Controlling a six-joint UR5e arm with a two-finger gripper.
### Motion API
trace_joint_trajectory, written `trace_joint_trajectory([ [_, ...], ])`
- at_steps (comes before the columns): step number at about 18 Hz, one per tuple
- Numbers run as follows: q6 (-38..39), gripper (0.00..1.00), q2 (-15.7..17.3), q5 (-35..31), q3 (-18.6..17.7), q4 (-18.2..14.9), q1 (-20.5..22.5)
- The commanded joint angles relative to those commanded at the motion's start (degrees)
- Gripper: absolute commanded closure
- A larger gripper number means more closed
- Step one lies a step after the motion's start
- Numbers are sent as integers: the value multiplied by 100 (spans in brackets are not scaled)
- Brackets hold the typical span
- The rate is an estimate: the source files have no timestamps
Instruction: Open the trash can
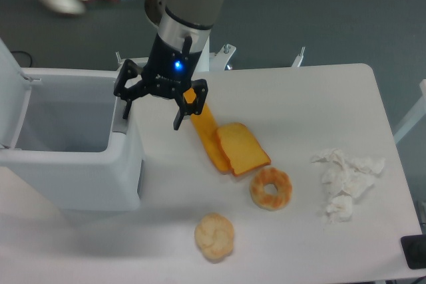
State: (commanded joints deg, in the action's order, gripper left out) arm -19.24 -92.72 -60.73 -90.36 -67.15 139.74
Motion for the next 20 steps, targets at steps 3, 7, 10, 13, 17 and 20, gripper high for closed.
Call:
trace_joint_trajectory([
  [3,-36,0,0,-9,132,193,202],
  [7,-62,0,-44,-87,325,263,387],
  [10,-665,0,-35,-762,440,273,396],
  [13,-1947,0,-18,-1632,440,255,379],
  [17,-3593,0,-18,-2687,282,229,221],
  [20,-3718,0,-61,-3286,256,229,80],
])
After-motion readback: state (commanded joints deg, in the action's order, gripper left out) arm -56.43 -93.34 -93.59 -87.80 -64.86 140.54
